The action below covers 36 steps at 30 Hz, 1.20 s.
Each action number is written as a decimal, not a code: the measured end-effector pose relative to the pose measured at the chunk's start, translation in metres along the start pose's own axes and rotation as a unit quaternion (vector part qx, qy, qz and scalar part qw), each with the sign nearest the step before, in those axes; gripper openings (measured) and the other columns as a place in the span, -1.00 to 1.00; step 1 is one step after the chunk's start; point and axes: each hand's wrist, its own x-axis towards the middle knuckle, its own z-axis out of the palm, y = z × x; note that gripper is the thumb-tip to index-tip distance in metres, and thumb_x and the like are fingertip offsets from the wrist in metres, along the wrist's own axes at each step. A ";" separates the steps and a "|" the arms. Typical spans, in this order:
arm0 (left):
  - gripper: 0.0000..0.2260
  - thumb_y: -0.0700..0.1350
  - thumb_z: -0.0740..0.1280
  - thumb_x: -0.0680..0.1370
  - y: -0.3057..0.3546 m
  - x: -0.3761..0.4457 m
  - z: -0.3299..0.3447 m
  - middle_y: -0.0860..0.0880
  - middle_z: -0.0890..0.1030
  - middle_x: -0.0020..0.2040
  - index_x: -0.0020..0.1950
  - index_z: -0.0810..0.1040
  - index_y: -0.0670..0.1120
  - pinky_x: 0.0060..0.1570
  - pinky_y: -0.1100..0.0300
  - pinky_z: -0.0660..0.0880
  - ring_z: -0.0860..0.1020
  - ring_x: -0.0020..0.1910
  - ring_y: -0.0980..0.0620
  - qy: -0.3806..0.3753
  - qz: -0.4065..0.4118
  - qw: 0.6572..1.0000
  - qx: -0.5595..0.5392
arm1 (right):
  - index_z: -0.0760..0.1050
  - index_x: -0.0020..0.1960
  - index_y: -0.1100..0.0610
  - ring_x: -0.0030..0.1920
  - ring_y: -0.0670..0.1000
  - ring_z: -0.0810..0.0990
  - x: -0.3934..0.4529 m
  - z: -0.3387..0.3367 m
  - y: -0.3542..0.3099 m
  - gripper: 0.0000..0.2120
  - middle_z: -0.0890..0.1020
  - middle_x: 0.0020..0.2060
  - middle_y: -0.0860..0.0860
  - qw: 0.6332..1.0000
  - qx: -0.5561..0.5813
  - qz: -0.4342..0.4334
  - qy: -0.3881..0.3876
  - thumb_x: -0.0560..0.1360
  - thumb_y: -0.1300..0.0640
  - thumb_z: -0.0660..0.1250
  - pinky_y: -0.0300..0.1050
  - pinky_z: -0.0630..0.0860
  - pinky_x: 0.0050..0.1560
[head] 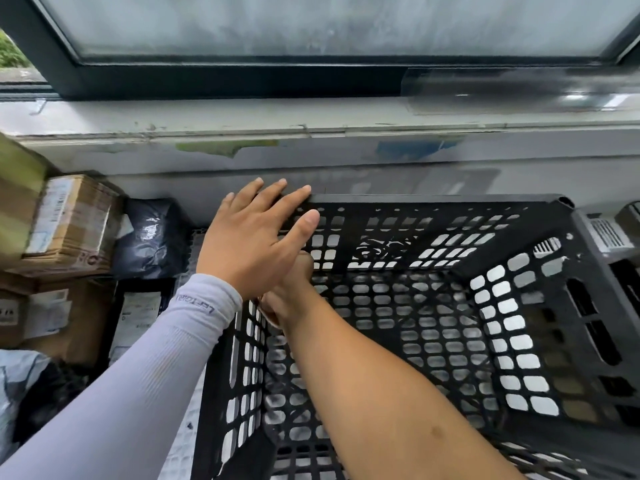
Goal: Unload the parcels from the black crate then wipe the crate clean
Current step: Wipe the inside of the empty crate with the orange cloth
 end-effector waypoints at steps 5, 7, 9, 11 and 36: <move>-0.31 0.45 -0.23 0.53 0.000 0.001 0.000 0.13 0.18 0.66 0.62 0.16 0.32 0.63 -0.06 -0.06 0.01 0.66 0.06 -0.002 0.003 1.000 0.010 | 0.47 0.48 0.20 0.36 0.31 0.55 0.005 -0.009 0.007 -0.32 0.61 0.29 0.25 0.998 0.030 0.060 -0.014 0.44 -0.07 0.12 0.22 0.39 0.48; -0.32 0.45 -0.23 0.53 0.000 0.000 0.000 0.12 0.18 0.66 0.62 0.16 0.32 0.63 -0.06 -0.05 0.01 0.66 0.05 -0.001 0.004 1.000 0.012 | 0.62 0.28 0.17 0.30 0.26 0.61 -0.004 -0.009 0.002 -0.48 0.68 0.19 0.23 0.997 0.009 0.060 -0.047 0.54 -0.10 0.12 0.21 0.41 0.46; -0.31 0.45 -0.22 0.53 0.000 0.001 0.000 0.11 0.19 0.66 0.62 0.17 0.31 0.62 -0.06 -0.04 0.03 0.66 0.04 0.001 0.004 1.000 0.012 | 0.65 0.14 0.12 0.35 0.27 0.57 -0.013 -0.009 0.000 -0.54 0.68 0.21 0.20 0.995 0.003 0.050 -0.088 0.54 -0.16 0.16 0.21 0.33 0.52; -0.30 0.46 -0.22 0.52 0.000 0.001 0.001 0.11 0.20 0.66 0.62 0.19 0.31 0.62 -0.06 -0.04 0.04 0.65 0.03 0.003 0.003 1.000 0.014 | 0.63 0.24 0.09 0.40 0.24 0.52 -0.025 -0.004 -0.005 -0.54 0.64 0.29 0.18 0.989 0.028 0.031 -0.145 0.53 -0.18 0.24 0.15 0.30 0.54; -0.29 0.48 -0.26 0.52 -0.003 0.001 0.001 0.11 0.17 0.67 0.62 0.17 0.33 0.62 -0.08 -0.09 -0.01 0.66 0.05 0.004 0.011 1.000 0.002 | 0.56 0.26 -0.03 0.03 -0.21 0.67 0.001 -0.025 0.011 -0.60 0.74 0.09 -0.09 0.981 -0.164 -0.005 -0.102 0.75 -0.10 -0.02 -0.27 0.55 -0.08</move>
